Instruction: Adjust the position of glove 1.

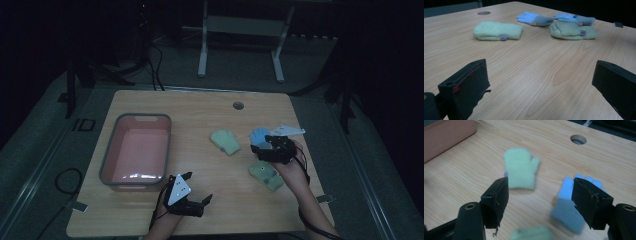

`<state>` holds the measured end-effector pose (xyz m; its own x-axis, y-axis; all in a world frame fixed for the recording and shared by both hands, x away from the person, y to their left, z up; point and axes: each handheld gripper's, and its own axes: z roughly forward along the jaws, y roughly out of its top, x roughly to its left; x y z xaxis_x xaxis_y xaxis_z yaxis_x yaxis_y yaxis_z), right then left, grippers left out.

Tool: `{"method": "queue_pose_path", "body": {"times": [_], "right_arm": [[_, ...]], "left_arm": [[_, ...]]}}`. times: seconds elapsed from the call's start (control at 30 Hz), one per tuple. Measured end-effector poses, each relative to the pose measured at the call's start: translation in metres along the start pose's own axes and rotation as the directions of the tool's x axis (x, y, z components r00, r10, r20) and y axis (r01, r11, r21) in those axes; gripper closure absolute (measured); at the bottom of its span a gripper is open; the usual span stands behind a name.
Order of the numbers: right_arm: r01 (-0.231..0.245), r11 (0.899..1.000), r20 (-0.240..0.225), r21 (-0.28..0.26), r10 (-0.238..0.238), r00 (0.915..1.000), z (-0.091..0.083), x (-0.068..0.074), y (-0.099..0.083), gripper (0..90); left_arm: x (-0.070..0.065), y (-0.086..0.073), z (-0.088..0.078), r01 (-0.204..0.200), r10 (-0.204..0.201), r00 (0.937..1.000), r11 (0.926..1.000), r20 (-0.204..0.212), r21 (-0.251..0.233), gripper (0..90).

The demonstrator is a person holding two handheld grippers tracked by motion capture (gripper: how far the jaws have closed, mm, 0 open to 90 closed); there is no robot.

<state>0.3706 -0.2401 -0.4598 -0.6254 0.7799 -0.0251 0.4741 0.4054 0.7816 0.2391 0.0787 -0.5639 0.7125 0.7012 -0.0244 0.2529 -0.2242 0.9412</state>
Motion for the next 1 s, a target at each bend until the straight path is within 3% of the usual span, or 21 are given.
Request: {"method": "queue_pose_path", "body": {"times": [0.13, 0.27, 0.4, 0.7, 0.8, 1.0], "right_arm": [[0.012, 1.000, -0.012, 0.008, -0.012, 0.9999, 0.007, 0.003, 0.003, 33.0], [0.043, 0.999, -0.044, 0.007, -0.043, 0.9981, 0.020, 0.006, 0.007, 41.9], [0.070, 0.997, -0.050, 0.019, -0.069, 0.9964, 0.033, 0.008, 0.009, 45.1], [0.063, 0.997, -0.095, 0.054, -0.057, 0.9938, 0.060, 0.011, 0.015, 49.4], [0.055, 0.996, -0.154, 0.063, -0.045, 0.9871, 0.075, 0.011, 0.017, 52.7], [0.078, 0.994, -0.136, 0.080, -0.066, 0.9885, 0.096, 0.012, 0.018, 54.8]], "left_arm": [[0.000, 0.000, 0.000, -0.005, 0.005, 1.0000, 1.0000, 0.000, 0.002, 1.0], [-0.001, 0.000, 0.000, -0.004, 0.004, 1.0000, 1.0000, -0.002, 0.004, 1.0], [0.000, 0.000, 0.000, 0.000, 0.000, 1.0000, 1.0000, 0.001, 0.002, 1.0], [0.000, 0.000, 0.000, -0.004, 0.004, 1.0000, 1.0000, 0.002, 0.002, 1.0], [-0.001, 0.000, 0.000, -0.010, 0.010, 0.9999, 0.9999, 0.004, 0.005, 1.0], [-0.001, 0.000, 0.000, -0.013, 0.013, 0.9999, 0.9999, 0.009, 0.005, 1.0]]}}
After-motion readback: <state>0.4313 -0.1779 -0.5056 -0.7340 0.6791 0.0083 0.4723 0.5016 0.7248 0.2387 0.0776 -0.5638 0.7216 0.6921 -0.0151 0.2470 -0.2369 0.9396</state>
